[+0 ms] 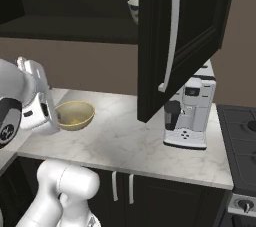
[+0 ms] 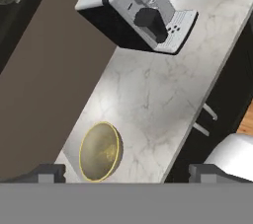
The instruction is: Open the cabinet. Pick the bowls from the counter and place them in the cabinet. Then close the cabinet.
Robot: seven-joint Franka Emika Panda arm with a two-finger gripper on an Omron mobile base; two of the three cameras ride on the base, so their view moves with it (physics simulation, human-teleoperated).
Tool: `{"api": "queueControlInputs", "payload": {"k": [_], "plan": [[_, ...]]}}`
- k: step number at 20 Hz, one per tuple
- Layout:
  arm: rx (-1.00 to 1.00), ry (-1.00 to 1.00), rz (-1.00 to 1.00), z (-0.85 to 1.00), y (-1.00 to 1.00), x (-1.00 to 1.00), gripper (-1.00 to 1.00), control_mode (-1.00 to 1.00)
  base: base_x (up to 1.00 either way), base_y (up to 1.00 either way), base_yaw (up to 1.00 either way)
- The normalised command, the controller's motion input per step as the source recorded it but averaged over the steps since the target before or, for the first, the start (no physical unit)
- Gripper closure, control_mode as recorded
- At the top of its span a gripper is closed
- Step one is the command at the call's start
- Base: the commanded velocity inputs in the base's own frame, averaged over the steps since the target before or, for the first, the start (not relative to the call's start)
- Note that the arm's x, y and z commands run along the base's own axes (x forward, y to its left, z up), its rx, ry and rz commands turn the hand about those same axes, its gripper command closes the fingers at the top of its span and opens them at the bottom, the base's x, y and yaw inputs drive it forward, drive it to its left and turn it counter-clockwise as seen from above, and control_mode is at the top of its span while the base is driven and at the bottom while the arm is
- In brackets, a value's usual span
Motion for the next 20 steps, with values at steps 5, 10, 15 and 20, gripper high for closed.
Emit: {"api": "queueControlInputs", "payload": {"k": [5,10,15,20], "plan": [[0.11,0.00,0.21,-0.69,0.00,0.02,-1.00,-1.00,0.00,0.00,0.00],[0.12,0.00,0.26,-0.54,0.00,0.22,-1.00,-1.00,0.00,0.00,0.00],[0.11,0.02,0.26,-0.42,0.00,0.30,-1.00,-1.00,0.00,0.00,0.00],[0.04,-0.01,0.20,-0.60,0.03,0.34,-1.00,-1.00,0.00,0.00,0.00]]}}
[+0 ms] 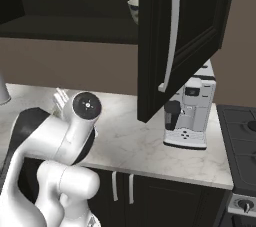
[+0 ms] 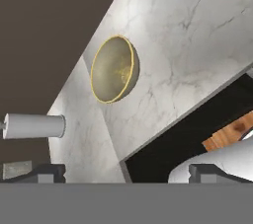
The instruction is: Open the cabinet. Pick the bowls from the counter and place them in the cabinet. Then close the cabinet.
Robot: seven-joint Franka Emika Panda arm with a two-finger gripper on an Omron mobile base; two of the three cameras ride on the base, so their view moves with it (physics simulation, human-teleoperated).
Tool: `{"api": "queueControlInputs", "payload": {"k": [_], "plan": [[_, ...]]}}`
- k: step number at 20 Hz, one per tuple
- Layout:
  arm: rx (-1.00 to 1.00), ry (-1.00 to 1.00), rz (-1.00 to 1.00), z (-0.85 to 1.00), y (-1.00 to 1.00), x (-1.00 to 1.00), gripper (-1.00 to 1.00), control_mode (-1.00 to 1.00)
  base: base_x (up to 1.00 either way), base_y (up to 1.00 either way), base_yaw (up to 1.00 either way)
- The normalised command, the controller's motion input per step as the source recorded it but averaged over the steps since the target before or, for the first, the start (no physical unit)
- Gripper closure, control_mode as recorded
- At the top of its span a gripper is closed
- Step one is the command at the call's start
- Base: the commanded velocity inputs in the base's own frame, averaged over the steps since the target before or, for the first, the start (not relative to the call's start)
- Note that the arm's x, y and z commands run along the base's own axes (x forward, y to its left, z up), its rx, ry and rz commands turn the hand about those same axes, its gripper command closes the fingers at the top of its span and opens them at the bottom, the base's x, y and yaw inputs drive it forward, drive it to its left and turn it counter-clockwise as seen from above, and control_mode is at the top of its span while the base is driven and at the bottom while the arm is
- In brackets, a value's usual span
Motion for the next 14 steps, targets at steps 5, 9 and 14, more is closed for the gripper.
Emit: {"api": "queueControlInputs", "payload": {"k": [5,9,14], "plan": [[0.01,-0.11,0.12,-0.69,0.18,0.31,-1.00,-1.00,0.00,0.00,0.00],[0.00,-0.03,0.06,-0.40,0.24,0.50,-1.00,-1.00,0.00,0.00,0.00],[0.00,0.00,0.04,-0.32,0.19,0.56,-1.00,-1.00,0.00,0.00,0.00]]}}
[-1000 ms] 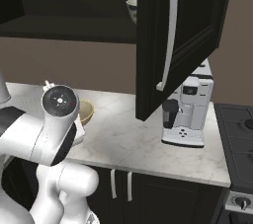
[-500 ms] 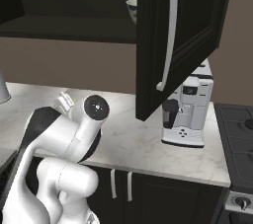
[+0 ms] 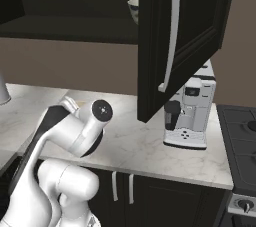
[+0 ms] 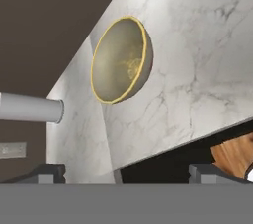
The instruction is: Open the cabinet. Pick the bowls from the counter and place them in the cabinet. Then close the cabinet.
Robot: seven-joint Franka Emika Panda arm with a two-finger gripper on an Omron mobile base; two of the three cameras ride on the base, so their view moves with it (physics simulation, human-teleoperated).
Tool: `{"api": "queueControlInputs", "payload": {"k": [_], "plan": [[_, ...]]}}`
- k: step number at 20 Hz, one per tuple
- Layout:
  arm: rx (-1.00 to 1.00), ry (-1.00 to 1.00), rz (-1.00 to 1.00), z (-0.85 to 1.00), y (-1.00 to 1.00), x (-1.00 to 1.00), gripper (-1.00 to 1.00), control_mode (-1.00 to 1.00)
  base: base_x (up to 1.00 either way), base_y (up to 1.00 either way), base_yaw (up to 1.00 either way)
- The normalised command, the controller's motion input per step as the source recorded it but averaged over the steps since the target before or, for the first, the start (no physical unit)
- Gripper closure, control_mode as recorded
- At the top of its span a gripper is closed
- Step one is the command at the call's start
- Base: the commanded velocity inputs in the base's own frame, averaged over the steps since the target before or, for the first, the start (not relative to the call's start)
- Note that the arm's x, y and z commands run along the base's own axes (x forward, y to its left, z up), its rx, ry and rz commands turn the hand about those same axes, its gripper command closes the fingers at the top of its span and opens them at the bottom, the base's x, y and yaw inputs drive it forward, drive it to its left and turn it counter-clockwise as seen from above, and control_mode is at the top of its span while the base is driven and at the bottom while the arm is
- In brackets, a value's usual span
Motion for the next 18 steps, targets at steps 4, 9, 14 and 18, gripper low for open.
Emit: {"api": "queueControlInputs", "payload": {"k": [4,9,14,18], "plan": [[0.00,0.00,0.04,-0.29,0.16,0.50,-1.00,-1.00,0.00,0.00,0.00],[0.00,0.00,0.03,-0.28,0.18,0.47,-1.00,-1.00,0.00,0.00,0.00],[0.00,0.00,0.01,-0.29,0.18,0.46,-1.00,-1.00,0.00,0.00,0.00],[0.00,0.00,0.00,-0.29,0.17,0.46,-1.00,-1.00,0.00,0.00,0.00]]}}
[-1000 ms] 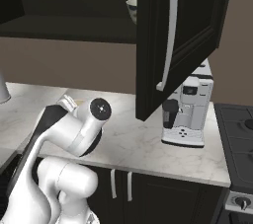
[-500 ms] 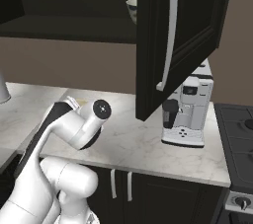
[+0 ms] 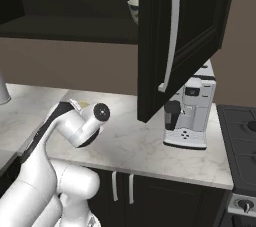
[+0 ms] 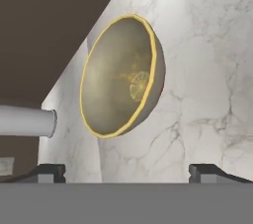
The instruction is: Open the cabinet. Pick the bowls from the counter and place them in the cabinet. Then close the cabinet.
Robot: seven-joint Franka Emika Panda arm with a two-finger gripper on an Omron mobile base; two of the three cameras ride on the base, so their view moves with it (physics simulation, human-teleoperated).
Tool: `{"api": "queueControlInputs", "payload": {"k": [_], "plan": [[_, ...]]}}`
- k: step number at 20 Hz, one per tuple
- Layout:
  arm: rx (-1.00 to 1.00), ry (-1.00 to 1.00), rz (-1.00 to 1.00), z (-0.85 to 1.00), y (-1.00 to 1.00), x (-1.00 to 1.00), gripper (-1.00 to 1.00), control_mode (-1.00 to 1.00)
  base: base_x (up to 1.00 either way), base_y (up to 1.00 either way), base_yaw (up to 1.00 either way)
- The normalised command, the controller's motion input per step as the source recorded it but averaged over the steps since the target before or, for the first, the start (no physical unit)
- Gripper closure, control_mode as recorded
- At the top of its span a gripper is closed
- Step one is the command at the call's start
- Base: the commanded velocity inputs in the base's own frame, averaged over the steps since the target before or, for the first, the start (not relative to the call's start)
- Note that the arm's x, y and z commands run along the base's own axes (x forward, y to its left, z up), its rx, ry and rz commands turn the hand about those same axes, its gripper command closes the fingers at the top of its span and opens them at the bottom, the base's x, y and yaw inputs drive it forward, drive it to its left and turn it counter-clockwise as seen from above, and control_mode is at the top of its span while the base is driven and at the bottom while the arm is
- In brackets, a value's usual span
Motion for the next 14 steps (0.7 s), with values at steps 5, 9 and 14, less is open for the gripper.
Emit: {"api": "queueControlInputs", "payload": {"k": [5,9,14], "plan": [[0.00,0.00,0.00,-0.35,0.10,0.49,-1.00,-1.00,0.00,0.00,0.00],[0.00,0.02,0.00,-0.32,0.01,0.44,-1.00,-1.00,0.00,0.00,0.00],[0.00,0.05,0.00,-0.35,0.00,0.28,-1.00,-1.00,0.00,0.00,0.00]]}}
